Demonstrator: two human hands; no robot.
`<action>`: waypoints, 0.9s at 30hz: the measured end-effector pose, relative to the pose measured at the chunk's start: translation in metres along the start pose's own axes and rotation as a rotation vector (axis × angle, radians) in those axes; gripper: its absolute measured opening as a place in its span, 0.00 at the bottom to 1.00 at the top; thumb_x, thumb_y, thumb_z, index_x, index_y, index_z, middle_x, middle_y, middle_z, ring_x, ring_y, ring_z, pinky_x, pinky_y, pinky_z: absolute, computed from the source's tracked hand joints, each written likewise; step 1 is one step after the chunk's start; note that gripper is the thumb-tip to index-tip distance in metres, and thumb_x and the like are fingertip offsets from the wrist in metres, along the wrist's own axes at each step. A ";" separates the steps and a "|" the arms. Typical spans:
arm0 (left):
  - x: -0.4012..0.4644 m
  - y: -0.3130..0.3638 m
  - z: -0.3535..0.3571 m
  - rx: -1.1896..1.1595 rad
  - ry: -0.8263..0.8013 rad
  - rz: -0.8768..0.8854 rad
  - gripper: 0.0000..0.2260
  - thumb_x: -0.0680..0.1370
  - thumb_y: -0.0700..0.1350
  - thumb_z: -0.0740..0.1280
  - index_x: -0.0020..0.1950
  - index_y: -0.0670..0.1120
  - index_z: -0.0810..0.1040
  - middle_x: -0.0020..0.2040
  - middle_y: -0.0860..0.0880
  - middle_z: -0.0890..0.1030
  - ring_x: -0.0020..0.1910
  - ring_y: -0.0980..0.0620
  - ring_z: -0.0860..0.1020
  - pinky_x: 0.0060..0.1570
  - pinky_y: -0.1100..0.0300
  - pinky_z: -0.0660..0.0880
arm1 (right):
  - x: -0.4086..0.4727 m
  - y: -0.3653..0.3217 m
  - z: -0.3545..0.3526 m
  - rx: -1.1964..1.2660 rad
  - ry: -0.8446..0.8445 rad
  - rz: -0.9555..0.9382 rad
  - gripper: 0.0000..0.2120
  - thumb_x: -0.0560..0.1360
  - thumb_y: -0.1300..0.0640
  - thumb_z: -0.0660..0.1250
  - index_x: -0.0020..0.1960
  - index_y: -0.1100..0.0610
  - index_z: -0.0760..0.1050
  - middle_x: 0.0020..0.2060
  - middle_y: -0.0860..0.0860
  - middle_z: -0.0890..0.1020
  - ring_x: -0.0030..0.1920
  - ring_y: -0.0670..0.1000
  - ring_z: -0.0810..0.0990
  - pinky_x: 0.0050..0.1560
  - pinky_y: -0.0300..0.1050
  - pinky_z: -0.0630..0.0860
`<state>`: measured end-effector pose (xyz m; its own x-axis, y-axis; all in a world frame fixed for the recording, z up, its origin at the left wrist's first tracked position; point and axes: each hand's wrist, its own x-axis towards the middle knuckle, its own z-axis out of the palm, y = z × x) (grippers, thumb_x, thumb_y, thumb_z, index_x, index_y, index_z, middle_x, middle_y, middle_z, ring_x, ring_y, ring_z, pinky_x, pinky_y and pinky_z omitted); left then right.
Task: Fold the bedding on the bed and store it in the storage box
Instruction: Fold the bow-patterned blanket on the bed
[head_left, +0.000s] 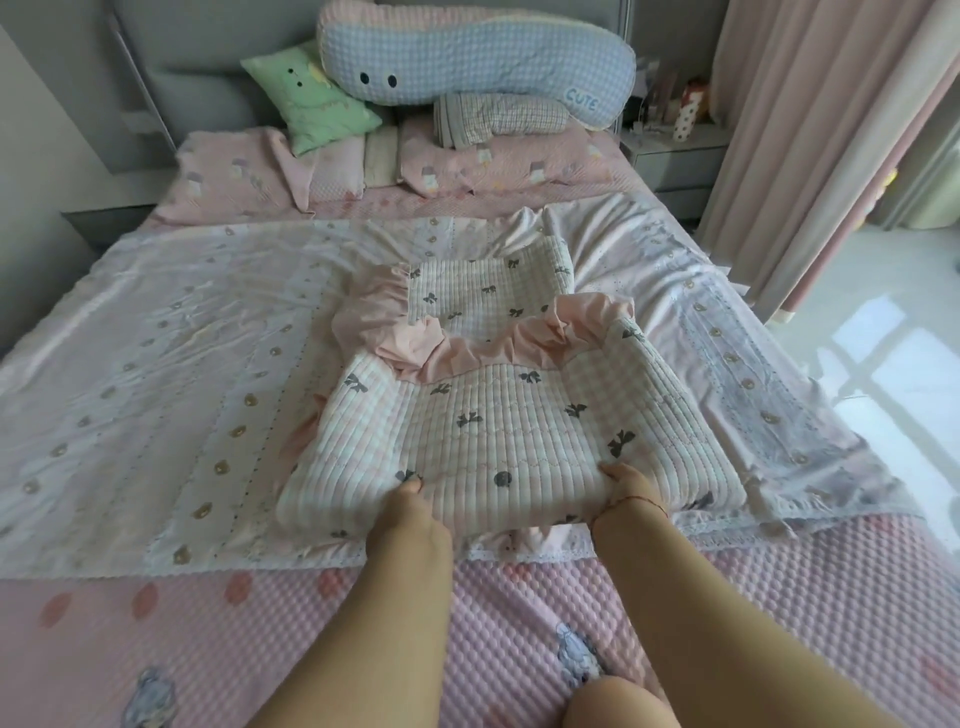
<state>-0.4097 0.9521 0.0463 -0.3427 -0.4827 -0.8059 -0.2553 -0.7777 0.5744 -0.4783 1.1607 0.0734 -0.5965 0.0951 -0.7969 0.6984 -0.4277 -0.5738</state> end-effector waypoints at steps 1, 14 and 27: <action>-0.010 -0.001 -0.007 0.018 -0.019 0.006 0.16 0.73 0.46 0.67 0.57 0.39 0.79 0.59 0.40 0.80 0.58 0.39 0.79 0.61 0.40 0.74 | -0.009 0.003 -0.008 -0.020 0.000 -0.018 0.15 0.74 0.60 0.66 0.60 0.58 0.72 0.53 0.59 0.74 0.44 0.60 0.75 0.52 0.60 0.75; -0.138 -0.075 -0.128 0.087 -0.035 -0.033 0.23 0.75 0.44 0.64 0.68 0.35 0.71 0.67 0.37 0.74 0.67 0.38 0.72 0.68 0.41 0.67 | -0.120 0.068 -0.121 -0.050 0.037 0.088 0.22 0.75 0.62 0.64 0.69 0.60 0.67 0.65 0.62 0.70 0.54 0.63 0.72 0.49 0.61 0.74; -0.241 -0.152 -0.160 -0.073 0.110 0.021 0.16 0.74 0.42 0.65 0.60 0.37 0.77 0.58 0.40 0.80 0.54 0.39 0.80 0.58 0.42 0.76 | -0.225 0.061 -0.219 -0.140 0.039 0.088 0.22 0.79 0.66 0.58 0.72 0.66 0.59 0.69 0.64 0.66 0.66 0.65 0.67 0.60 0.60 0.66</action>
<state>-0.1439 1.1218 0.1304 -0.2452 -0.5375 -0.8068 -0.1810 -0.7922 0.5828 -0.2145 1.3100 0.1765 -0.5165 0.0989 -0.8505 0.7971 -0.3072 -0.5198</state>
